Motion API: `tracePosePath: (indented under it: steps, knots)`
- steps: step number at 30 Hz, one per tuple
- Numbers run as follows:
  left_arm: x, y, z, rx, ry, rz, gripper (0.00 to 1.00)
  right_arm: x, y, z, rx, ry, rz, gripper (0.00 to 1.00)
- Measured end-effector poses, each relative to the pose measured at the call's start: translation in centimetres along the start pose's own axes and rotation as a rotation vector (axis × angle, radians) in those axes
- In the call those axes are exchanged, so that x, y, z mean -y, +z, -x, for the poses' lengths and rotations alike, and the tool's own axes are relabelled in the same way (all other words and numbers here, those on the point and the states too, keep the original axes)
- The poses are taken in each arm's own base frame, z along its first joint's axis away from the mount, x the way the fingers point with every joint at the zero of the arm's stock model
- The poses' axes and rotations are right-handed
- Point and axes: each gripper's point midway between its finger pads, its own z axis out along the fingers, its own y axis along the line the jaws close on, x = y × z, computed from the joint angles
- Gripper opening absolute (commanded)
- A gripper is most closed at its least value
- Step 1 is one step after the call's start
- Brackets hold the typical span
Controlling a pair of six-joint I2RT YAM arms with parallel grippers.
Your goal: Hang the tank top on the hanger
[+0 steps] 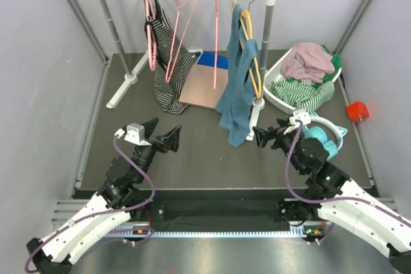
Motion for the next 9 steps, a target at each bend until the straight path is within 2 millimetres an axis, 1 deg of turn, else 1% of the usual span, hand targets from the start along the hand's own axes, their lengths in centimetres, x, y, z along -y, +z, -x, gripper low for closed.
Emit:
tracePosePath:
  steps: [4, 5, 9]
  knots:
    - [-0.4, 0.0, 0.3, 0.005, -0.009, 0.028, 0.99, 1.0, 0.0, -2.3, -0.021, 0.022, -0.047, 1.0]
    - [-0.6, 0.0, 0.3, 0.006, -0.011, 0.037, 0.99, 1.1, 0.0, -2.6, -0.026, 0.023, -0.053, 1.0]
    - [-1.2, 0.2, -0.1, -0.014, -0.006, 0.074, 0.99, 1.4, 0.0, -2.3, -0.013, 0.032, -0.072, 1.0]
